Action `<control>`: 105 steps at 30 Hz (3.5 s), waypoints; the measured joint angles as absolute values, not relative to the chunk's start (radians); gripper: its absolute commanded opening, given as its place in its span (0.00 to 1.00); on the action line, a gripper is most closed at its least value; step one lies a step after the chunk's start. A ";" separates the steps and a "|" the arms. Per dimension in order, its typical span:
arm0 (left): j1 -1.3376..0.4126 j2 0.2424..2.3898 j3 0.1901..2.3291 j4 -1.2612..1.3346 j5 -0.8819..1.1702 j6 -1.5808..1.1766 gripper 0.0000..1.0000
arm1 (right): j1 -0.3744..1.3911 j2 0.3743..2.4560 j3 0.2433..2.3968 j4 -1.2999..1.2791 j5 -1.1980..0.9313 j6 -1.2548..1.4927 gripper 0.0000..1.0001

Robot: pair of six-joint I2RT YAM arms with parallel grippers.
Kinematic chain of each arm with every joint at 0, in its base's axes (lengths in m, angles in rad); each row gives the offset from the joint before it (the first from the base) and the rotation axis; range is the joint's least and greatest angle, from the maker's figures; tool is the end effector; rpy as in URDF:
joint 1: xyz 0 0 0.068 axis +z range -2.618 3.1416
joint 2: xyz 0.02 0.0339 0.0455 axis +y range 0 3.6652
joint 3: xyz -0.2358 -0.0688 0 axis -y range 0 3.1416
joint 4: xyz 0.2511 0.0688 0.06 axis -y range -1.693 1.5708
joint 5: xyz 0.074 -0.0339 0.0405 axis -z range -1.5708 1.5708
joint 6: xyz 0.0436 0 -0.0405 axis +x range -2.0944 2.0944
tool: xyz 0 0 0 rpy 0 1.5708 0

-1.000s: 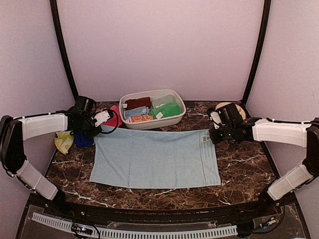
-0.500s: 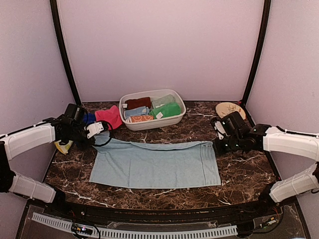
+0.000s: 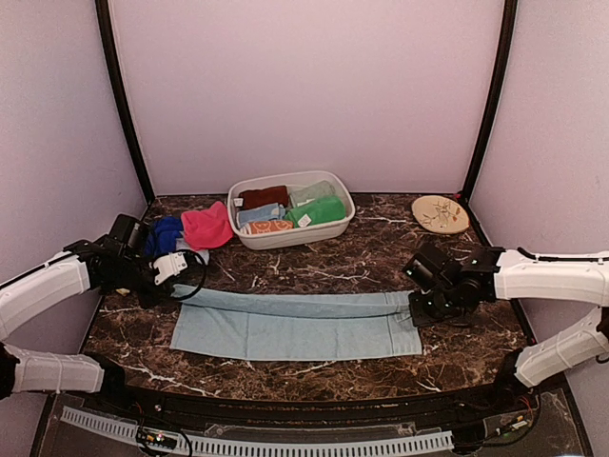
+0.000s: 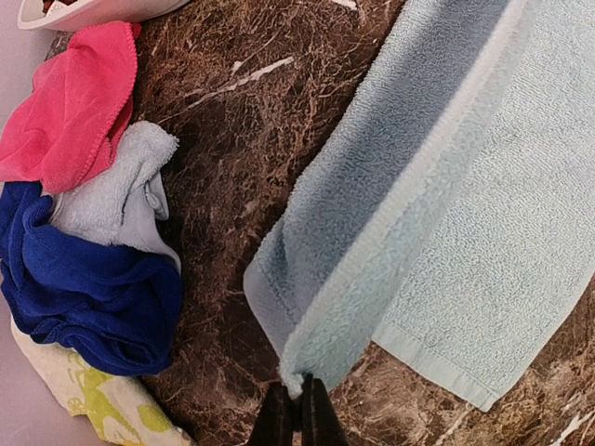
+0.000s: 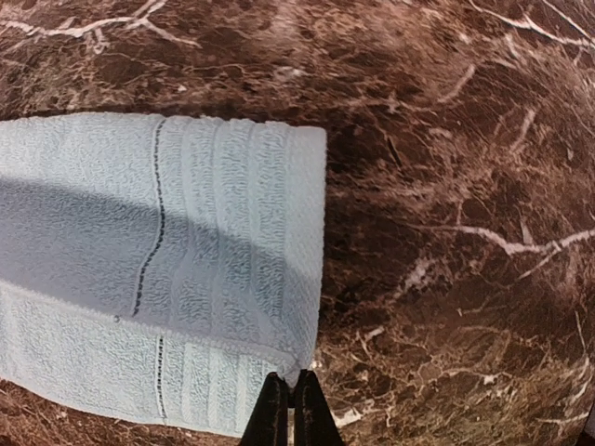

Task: Roll the towels
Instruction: Fold the towel at the center of the board, then smooth out the towel at the center of the board.

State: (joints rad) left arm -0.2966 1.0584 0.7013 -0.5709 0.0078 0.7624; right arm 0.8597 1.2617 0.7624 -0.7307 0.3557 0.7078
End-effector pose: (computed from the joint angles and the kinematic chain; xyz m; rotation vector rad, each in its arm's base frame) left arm 0.2209 -0.0679 0.1933 1.2697 2.1631 0.1832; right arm 0.1654 0.1688 0.1623 -0.1195 2.6515 -0.0155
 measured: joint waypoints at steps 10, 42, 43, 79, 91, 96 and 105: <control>-0.297 0.973 0.678 -0.628 0.074 0.754 0.00 | 0.872 1.131 0.711 -0.798 0.353 0.882 0.00; -0.392 0.860 0.523 -0.705 0.095 0.723 0.18 | 1.032 1.168 0.594 -0.810 0.306 0.991 0.25; -0.392 0.861 0.521 -0.706 0.091 0.725 0.25 | 1.034 1.168 0.593 -0.810 0.305 0.994 0.27; -0.392 1.036 0.587 -0.696 0.092 0.822 0.56 | 0.885 1.103 0.531 -0.739 0.179 0.998 0.36; -0.392 1.024 0.549 -0.662 0.071 0.850 0.45 | 0.823 0.982 0.449 -0.598 0.086 1.048 0.20; -0.392 1.022 0.529 -0.645 0.062 0.855 0.45 | 0.815 0.971 0.437 -0.569 0.064 1.057 0.19; -0.392 1.017 0.520 -0.632 0.045 0.862 0.44 | 0.813 0.989 0.434 -0.562 0.053 1.062 0.00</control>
